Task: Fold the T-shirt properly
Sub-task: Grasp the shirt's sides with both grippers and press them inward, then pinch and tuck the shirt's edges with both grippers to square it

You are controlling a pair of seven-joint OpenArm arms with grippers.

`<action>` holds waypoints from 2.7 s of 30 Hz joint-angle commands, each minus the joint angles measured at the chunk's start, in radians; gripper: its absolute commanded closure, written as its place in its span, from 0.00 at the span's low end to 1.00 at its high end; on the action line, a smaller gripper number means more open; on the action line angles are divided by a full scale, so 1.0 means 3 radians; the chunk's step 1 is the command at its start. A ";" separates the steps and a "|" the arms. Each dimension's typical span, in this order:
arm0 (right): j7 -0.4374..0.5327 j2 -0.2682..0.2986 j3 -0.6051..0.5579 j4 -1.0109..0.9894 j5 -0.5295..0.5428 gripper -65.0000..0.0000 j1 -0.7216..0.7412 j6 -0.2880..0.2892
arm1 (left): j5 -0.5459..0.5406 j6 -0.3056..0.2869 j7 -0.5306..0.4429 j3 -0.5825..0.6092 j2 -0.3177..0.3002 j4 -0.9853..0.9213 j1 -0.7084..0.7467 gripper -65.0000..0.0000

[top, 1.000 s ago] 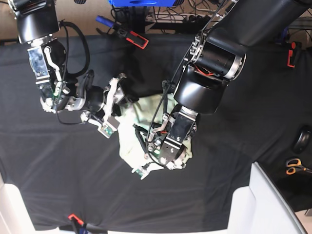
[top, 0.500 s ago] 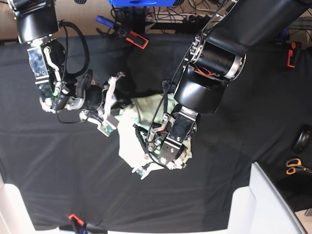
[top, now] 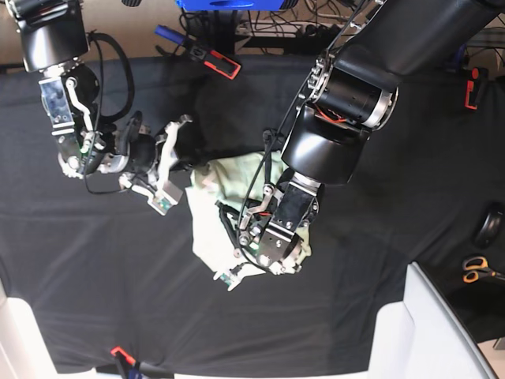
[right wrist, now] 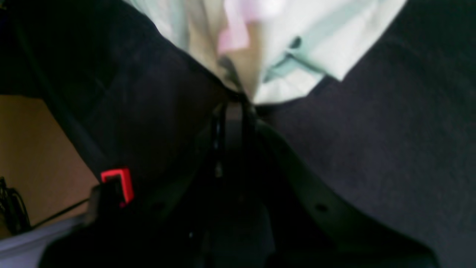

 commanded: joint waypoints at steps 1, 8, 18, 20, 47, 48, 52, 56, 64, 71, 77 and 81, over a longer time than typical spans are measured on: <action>0.0019 -0.0017 0.0018 0.0120 0.0088 0.97 0.0060 0.0021 | 0.0018 0.0015 -0.0035 0.0004 0.0033 0.0040 -0.0101 1.00; -0.0355 -0.0027 0.0013 0.0851 0.0088 0.99 -0.0032 -0.0317 | 0.0018 0.0015 -0.0030 0.0004 0.0033 0.0061 -0.0112 1.00; -0.0406 -0.0258 0.0018 0.0841 0.0088 0.78 0.0065 -0.0322 | -0.0012 0.0010 0.0272 -0.0032 -0.0032 0.0700 0.0016 1.00; -0.0406 -0.0258 0.0002 0.0831 0.0088 0.85 0.0131 -0.0322 | -0.0012 -0.0005 0.0451 -0.0037 -0.0104 0.1089 0.0129 1.00; 0.0331 -0.0140 -0.0008 -0.0688 0.0073 0.93 0.0433 0.0039 | 0.0013 -0.0368 0.0819 -0.0011 -0.0355 0.2081 0.1285 1.00; 0.0356 -0.0140 -0.0008 -0.0719 0.0073 0.93 0.0433 0.0039 | 0.0013 -0.0368 0.0814 -0.0006 -0.0380 0.2040 0.1285 1.00; 0.0489 -0.0068 -0.0013 -0.0898 0.0068 0.93 0.0433 0.0039 | 0.0013 -0.0368 0.0798 -0.0027 -0.0396 0.1917 0.1285 1.00; 0.0535 -0.0012 -0.0008 -0.0939 0.0068 0.93 0.0433 0.0039 | 0.0013 -0.0368 0.0814 -0.0032 -0.0396 0.1958 0.1285 1.00; -0.0002 0.0080 0.0013 -0.0100 0.0073 0.93 0.0407 0.0039 | -0.0012 -0.0368 0.1121 -0.0042 -0.0483 0.2869 0.1285 1.00; -0.0217 -0.0160 -0.0003 -0.0033 0.0073 0.93 0.0571 0.0039 | -0.0012 -0.0368 0.1110 -0.0042 -0.0467 0.2802 0.1351 1.00; -0.0242 -0.0217 0.0013 -0.0131 0.0073 0.93 0.0648 0.0039 | -0.0012 -0.0368 0.1100 -0.0042 -0.0477 0.2797 0.1407 1.00; -0.0237 -0.0012 0.0013 -0.0136 0.0083 0.93 0.0602 -0.0286 | -0.0012 -0.0368 0.1100 -0.0047 -0.0529 0.2787 0.1407 1.00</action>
